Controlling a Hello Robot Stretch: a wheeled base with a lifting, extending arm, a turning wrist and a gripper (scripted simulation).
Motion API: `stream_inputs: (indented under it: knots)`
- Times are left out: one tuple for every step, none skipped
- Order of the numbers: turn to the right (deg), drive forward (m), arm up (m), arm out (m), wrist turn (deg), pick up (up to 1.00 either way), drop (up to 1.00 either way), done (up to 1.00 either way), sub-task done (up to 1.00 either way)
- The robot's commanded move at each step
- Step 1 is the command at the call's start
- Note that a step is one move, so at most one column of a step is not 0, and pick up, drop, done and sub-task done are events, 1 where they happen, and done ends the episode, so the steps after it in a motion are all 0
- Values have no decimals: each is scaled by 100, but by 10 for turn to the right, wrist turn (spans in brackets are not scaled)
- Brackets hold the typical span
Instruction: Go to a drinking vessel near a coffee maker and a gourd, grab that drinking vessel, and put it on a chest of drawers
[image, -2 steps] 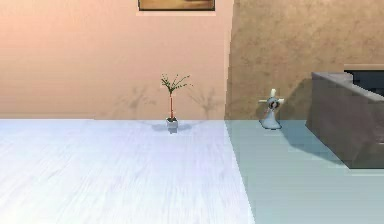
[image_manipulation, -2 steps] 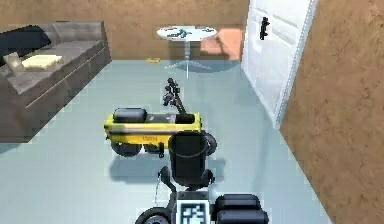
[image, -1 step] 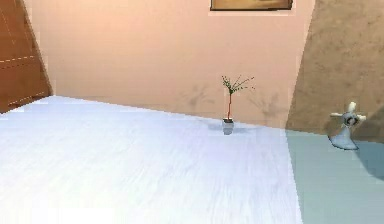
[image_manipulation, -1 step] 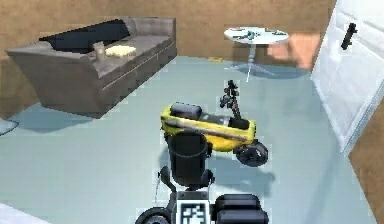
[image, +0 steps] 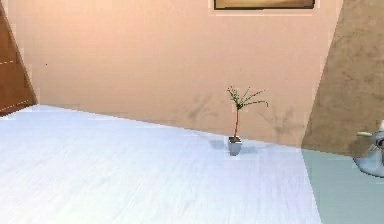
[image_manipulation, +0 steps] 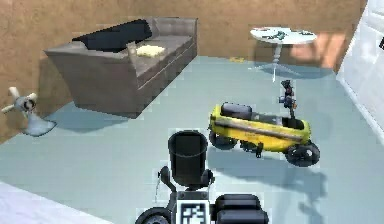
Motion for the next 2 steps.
stream_inputs:
  knots:
    - [-270,0,0,0,0,0,0,0,0]
    - [0,50,0,0,0,0,0,0,0]
